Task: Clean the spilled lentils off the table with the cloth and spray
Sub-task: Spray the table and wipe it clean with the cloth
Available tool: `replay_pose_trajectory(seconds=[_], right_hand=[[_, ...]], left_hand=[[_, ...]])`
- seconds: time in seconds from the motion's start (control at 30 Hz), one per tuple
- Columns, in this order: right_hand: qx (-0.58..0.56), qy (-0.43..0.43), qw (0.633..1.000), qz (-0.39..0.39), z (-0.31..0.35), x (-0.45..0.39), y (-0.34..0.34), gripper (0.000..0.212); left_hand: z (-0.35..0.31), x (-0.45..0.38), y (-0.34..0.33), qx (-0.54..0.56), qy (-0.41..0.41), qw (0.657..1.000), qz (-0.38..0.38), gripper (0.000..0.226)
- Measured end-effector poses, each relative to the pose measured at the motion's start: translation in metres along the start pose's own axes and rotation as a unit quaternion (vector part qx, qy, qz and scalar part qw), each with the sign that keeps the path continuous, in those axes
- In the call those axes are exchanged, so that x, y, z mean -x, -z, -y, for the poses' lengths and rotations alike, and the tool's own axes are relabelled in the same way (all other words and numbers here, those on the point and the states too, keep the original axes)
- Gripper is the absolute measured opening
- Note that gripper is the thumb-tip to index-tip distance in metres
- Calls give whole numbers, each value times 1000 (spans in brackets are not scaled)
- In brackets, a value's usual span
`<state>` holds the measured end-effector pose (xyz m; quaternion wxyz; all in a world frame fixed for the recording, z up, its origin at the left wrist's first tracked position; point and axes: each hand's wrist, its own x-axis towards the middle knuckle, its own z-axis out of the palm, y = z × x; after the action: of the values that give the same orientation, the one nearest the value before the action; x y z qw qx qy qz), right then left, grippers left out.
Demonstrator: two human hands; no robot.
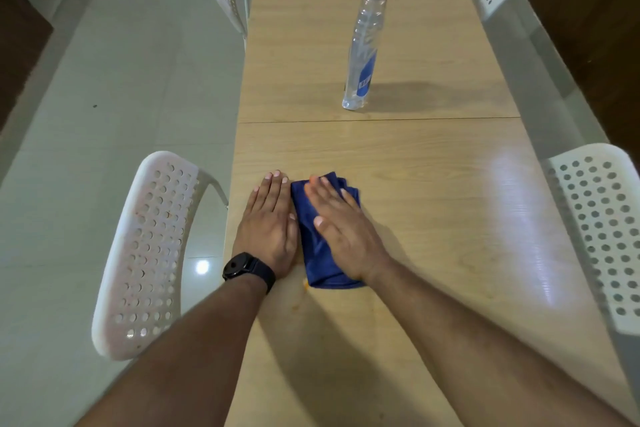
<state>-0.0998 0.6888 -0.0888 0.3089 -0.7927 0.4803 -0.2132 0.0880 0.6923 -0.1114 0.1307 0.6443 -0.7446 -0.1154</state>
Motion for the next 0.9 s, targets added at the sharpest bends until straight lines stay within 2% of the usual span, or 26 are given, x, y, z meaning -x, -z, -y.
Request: replay_pose_trajectory(seconds=[0.07, 0.13, 0.27, 0.43, 0.5, 0.57, 0.73, 0.9], right_hand=[[-102, -35, 990, -92, -10, 1, 6, 55], [-99, -69, 981, -155, -17, 1, 8, 55], [-38, -64, 983, -166, -20, 2, 1, 55], [-163, -93, 956, -225, -20, 6, 8, 50], [-223, -112, 934, -254, -20, 6, 11, 50], [-238, -122, 928, -261, -18, 6, 11, 50], [-191, -112, 942, -254, -24, 1, 8, 50], [17, -110, 977, -179, -21, -4, 3, 55]], left_hand=[[0, 1, 1, 10, 0, 1000, 0, 67], [-2, 2, 1, 14, -2, 1000, -3, 67], [-8, 6, 3, 30, -7, 999, 6, 69], [-68, 8, -1, 54, -41, 997, 26, 71], [-91, 3, -10, 24, -20, 998, 60, 71], [-98, -2, -18, -30, 12, 997, 63, 70], [-71, -45, -22, -94, 30, 994, 42, 73], [-47, -80, -12, -111, 68, 991, 40, 72]])
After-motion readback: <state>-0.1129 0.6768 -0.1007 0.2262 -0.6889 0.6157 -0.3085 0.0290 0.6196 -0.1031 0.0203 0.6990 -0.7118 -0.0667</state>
